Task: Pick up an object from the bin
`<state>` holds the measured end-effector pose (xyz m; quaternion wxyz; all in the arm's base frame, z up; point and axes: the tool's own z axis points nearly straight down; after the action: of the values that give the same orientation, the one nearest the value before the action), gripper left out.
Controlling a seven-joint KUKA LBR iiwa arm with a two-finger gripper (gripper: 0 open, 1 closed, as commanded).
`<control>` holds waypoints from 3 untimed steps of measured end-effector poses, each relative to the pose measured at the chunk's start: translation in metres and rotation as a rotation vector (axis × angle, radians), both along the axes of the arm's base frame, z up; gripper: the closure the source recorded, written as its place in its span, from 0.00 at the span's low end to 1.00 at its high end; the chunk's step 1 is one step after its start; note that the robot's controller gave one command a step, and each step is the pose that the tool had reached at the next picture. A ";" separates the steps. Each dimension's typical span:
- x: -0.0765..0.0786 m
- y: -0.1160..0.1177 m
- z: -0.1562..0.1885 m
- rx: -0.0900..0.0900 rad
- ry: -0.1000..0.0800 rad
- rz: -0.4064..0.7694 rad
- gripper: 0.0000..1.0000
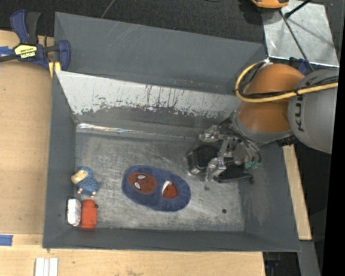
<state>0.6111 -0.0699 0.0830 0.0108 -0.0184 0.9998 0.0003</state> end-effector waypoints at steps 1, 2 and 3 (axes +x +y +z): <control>0.005 0.014 0.149 -0.003 0.016 0.153 1.00; -0.064 0.027 0.068 -0.001 0.037 0.276 1.00; -0.038 0.016 0.031 -0.005 0.024 0.571 1.00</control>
Offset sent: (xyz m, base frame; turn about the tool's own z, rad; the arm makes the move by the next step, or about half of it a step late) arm 0.0038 0.0151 0.1467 -0.1541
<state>0.5734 -0.0542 0.1143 -0.0014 -0.2995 0.9541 0.0011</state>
